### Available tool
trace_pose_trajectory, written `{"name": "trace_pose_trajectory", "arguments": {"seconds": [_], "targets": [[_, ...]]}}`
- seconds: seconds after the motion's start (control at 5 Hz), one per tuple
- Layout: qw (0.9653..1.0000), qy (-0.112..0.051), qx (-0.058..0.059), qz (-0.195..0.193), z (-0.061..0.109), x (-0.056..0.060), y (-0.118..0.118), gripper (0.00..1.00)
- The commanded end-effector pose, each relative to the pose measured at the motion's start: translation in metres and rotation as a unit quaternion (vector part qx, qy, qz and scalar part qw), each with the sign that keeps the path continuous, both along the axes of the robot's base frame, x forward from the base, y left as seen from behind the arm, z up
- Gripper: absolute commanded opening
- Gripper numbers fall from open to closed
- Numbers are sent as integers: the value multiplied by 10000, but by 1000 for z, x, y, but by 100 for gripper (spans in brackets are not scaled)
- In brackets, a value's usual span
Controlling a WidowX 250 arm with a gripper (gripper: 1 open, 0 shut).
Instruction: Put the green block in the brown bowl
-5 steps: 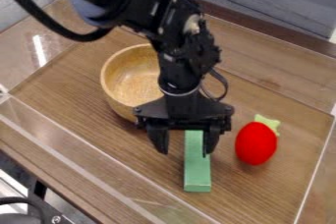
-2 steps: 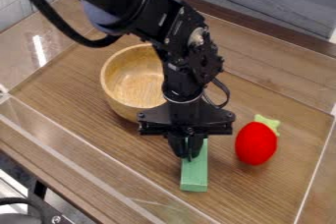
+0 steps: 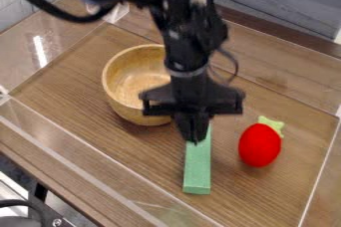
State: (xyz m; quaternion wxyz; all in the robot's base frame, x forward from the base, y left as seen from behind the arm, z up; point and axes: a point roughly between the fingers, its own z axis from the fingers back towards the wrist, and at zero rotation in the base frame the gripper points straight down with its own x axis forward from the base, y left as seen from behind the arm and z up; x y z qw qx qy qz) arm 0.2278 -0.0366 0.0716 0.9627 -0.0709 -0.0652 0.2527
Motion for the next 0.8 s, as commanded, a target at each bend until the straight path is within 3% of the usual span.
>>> {"name": "trace_pose_trajectory", "arguments": {"seconds": [0.0,0.2,0.6], "targets": [[9989,-434,-170,77,37,21,11,0],[9979,-572,-270,132,58,27,24,0],[9989,-379,-223,-173,36,-5,7,0]]}}
